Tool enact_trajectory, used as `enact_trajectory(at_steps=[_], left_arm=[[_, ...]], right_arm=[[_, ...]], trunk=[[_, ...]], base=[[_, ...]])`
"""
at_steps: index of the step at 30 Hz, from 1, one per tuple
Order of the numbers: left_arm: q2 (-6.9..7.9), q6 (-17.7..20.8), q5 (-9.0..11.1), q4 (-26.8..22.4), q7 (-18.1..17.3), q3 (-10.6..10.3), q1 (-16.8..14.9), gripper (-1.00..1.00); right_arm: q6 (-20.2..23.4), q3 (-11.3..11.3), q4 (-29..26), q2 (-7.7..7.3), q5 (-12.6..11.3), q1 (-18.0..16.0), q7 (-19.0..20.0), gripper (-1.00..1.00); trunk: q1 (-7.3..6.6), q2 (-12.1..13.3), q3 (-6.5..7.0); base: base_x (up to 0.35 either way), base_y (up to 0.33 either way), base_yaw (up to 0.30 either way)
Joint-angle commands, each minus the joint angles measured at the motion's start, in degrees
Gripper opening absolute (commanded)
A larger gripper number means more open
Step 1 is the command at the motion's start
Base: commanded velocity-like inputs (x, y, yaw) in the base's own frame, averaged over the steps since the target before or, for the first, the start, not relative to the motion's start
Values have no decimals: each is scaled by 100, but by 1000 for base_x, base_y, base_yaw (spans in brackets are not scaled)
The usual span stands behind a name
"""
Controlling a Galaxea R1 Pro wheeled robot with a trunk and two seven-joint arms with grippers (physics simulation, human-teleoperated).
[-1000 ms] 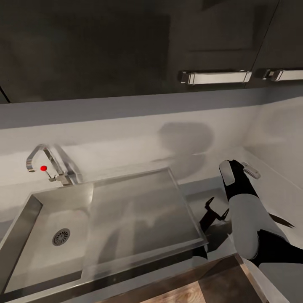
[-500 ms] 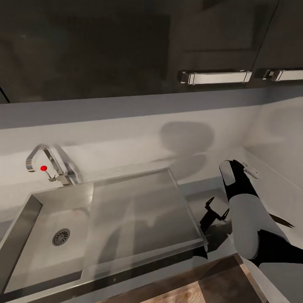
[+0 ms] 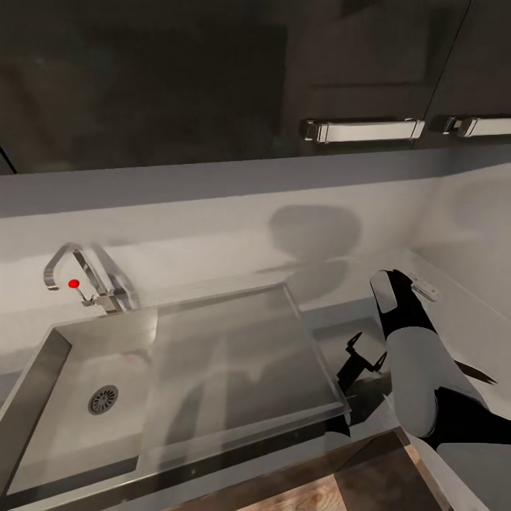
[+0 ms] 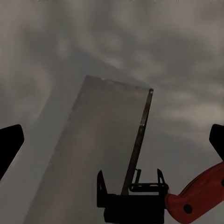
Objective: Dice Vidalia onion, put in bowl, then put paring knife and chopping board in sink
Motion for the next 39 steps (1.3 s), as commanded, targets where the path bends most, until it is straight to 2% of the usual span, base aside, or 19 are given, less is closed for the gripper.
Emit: enact_trajectory(at_steps=[1,16,26,39], left_arm=[[-6,-2,55,39,-49,15,0,100],[-22,-14,85,375,-47,5,0,100],[-24,-344,102,718,-39,12,2,100],[-24,-366,103,846,-38,22,0,100]], right_arm=[[37,3,-10,-1,-25,-4,-26,100],[37,-4,-10,-9,-25,-4,-26,100],[42,-4,-3,-10,-25,-4,-14,100],[35,-5,-4,-10,-18,-4,-29,100]], trunk=[[4,-11,-10],[4,-11,-10],[4,-11,-10],[4,-11,-10]], base=[[0,0,0],[0,0,0],[0,0,0],[0,0,0]])
